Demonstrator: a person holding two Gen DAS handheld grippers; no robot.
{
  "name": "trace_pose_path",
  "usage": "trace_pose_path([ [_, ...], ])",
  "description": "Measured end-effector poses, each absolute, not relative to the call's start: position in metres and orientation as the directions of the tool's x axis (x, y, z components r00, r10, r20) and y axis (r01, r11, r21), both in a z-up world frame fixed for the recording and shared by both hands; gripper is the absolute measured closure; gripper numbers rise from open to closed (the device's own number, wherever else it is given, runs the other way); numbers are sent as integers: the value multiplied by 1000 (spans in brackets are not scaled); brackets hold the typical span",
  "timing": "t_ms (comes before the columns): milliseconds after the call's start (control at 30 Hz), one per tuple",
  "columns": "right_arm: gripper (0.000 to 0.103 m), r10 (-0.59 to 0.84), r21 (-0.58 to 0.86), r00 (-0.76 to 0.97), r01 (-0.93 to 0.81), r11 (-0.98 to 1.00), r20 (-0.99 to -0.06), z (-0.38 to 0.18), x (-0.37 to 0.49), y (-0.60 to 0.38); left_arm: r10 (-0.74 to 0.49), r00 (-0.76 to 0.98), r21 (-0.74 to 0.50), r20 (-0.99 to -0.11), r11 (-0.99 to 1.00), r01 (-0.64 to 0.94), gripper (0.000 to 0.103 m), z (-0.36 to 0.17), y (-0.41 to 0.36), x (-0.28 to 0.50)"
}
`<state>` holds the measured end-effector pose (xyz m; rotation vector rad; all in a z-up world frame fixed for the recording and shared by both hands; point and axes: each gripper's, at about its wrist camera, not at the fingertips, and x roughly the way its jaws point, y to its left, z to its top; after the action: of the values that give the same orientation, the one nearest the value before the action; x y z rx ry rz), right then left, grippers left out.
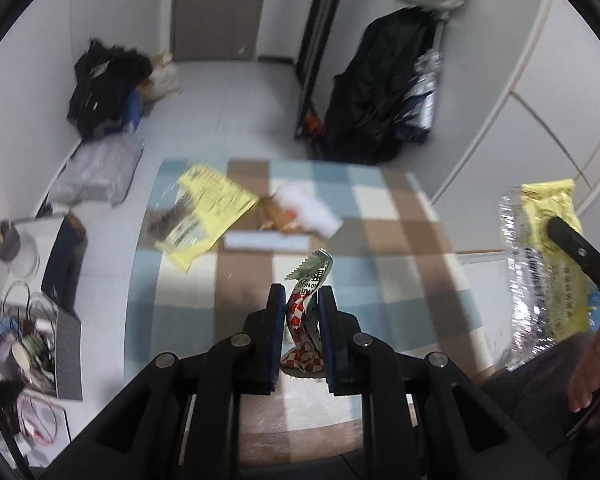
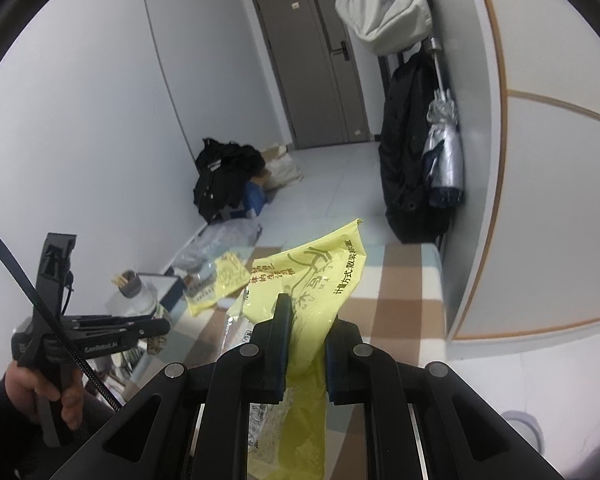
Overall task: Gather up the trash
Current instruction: 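Carry both wrappers to the bin and open the right tool over it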
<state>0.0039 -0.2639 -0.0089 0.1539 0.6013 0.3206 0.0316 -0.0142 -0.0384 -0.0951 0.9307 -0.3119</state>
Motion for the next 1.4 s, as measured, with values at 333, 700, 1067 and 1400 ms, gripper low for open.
trace_pose_path([
  [333, 90, 295, 214, 837, -218, 952, -460, 34, -8, -303, -395, 607, -234, -690, 915, 330, 91, 13, -60, 25],
  [700, 90, 142, 187, 899, -68, 980, -415, 69, -34, -391, -539, 530, -294, -654, 827, 478, 91, 34, -140, 32],
  [1067, 90, -65, 225, 869, 199, 954, -491, 36, -65, -505, -654, 309, -391, -691, 696, 602, 91, 15, -240, 44],
  [1400, 90, -119, 286, 741, 395, 873, -661, -62, -70, -588, -629, 114, -431, -769, 641, 635, 91, -47, -324, 61],
])
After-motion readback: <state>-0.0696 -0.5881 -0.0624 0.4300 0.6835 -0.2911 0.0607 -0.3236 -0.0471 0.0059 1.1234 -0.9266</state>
